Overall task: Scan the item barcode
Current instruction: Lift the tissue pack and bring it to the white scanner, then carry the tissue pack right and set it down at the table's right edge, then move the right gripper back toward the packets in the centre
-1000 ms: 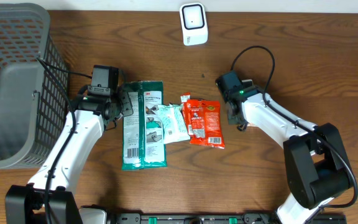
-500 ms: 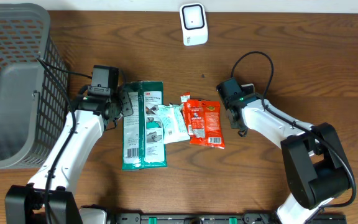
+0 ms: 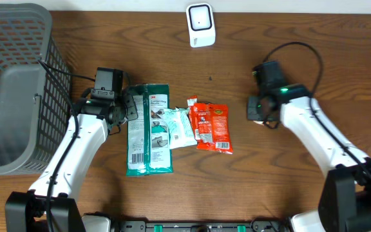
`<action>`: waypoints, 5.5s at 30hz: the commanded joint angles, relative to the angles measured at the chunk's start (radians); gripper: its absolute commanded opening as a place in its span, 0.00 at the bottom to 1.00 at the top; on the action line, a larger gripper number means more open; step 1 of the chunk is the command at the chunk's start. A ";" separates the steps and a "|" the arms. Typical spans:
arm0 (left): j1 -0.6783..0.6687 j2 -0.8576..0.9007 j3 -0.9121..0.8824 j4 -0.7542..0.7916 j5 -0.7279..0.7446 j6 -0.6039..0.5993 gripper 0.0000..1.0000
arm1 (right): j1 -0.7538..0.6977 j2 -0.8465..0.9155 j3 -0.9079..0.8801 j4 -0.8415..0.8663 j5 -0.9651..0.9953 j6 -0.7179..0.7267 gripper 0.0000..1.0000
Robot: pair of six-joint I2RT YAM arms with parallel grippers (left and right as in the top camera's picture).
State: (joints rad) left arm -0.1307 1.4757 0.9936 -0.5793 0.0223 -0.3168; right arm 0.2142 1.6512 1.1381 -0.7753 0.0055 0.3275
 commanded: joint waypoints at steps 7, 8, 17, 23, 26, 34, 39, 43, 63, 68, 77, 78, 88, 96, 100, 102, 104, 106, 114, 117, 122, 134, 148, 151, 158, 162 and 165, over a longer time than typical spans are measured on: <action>0.003 0.010 -0.010 -0.002 -0.011 -0.002 0.43 | -0.214 -0.007 0.003 -0.021 -0.594 -0.214 0.01; 0.003 0.010 -0.010 -0.002 -0.011 -0.002 0.43 | -0.217 -0.005 -0.006 -0.017 -0.594 -0.214 0.01; 0.003 0.010 -0.010 -0.002 -0.011 -0.002 0.43 | -0.206 0.013 -0.101 0.100 -0.613 -0.203 0.02; 0.003 0.010 -0.010 -0.002 -0.011 -0.002 0.43 | -0.214 -0.012 -0.051 0.058 -0.629 -0.066 0.01; 0.003 0.010 -0.010 -0.002 -0.007 -0.002 0.43 | -0.202 -0.012 0.074 -0.047 -0.644 -0.066 0.01; 0.003 0.010 -0.010 0.002 -0.008 -0.002 0.43 | -0.191 0.074 0.713 -0.282 -0.656 0.023 0.01; 0.003 0.010 -0.010 0.009 -0.008 -0.002 0.73 | -0.142 0.293 1.129 -0.350 -0.769 0.055 0.01; 0.003 0.010 -0.010 0.009 -0.008 -0.002 0.80 | -0.080 0.450 1.207 -0.150 -0.828 0.160 0.01; 0.003 0.010 -0.010 0.008 -0.008 -0.002 0.83 | -0.006 1.048 1.207 0.787 -0.692 0.866 0.01; 0.003 0.010 -0.010 0.008 -0.008 -0.002 0.83 | -0.005 1.048 1.207 0.786 -0.698 0.904 0.01; 0.003 0.010 -0.010 0.008 -0.008 -0.002 0.83 | -0.002 0.978 1.208 0.829 -0.699 0.956 0.01; 0.003 0.010 -0.010 0.008 -0.008 -0.002 0.83 | -0.002 0.969 1.208 0.801 -0.689 0.940 0.01; 0.003 0.010 -0.010 0.009 -0.008 -0.002 0.84 | 0.001 0.942 1.208 0.615 -0.608 0.755 0.01; 0.003 0.010 -0.010 0.009 -0.008 -0.002 0.84 | 0.004 0.942 1.208 0.614 -0.609 0.744 0.01; 0.003 0.010 -0.010 0.008 -0.008 -0.002 0.84 | 0.003 0.919 1.210 0.591 -0.627 0.743 0.01; 0.003 0.010 -0.010 0.009 -0.008 -0.002 0.84 | 0.003 0.899 1.210 0.560 -0.605 0.726 0.01; 0.003 0.010 -0.010 0.009 -0.008 -0.002 0.84 | 0.006 0.874 1.210 0.544 -0.587 0.668 0.01; 0.003 0.010 -0.010 0.009 -0.008 -0.002 0.84 | 0.012 0.866 1.210 0.549 -0.604 0.635 0.01; 0.003 0.010 -0.010 0.008 -0.008 -0.002 0.84 | 0.005 0.769 1.210 0.375 -0.653 0.492 0.01; 0.003 0.010 -0.010 0.008 -0.008 -0.002 0.84 | 0.005 0.667 1.210 0.185 -0.569 0.345 0.01; 0.003 0.010 -0.010 0.009 -0.008 -0.002 0.84 | -0.011 0.423 1.210 -0.292 -0.322 0.017 0.01; 0.003 0.010 -0.010 0.009 -0.008 -0.002 0.84 | -0.203 0.383 1.059 -0.735 0.335 -0.017 0.01; 0.003 0.010 -0.010 0.009 -0.008 -0.002 0.84 | -0.437 0.383 0.397 -0.232 0.607 -0.122 0.04; 0.003 0.010 -0.010 0.009 -0.008 -0.002 0.84 | -0.460 0.383 0.307 -0.128 0.607 -0.204 0.08; 0.003 0.010 -0.010 0.009 -0.008 -0.002 0.84 | -0.467 0.382 0.269 -0.071 0.595 -0.216 0.82; 0.003 0.010 -0.010 0.009 -0.008 -0.002 0.84 | -0.450 0.371 0.296 -0.103 0.595 -0.217 0.90; 0.003 0.010 -0.010 0.009 -0.008 -0.002 0.84 | -0.437 0.353 0.337 -0.163 0.595 -0.217 0.91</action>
State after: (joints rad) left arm -0.1307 1.4792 0.9924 -0.5713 0.0231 -0.3168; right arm -0.2443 2.0380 1.4174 -0.9051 0.5800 0.1165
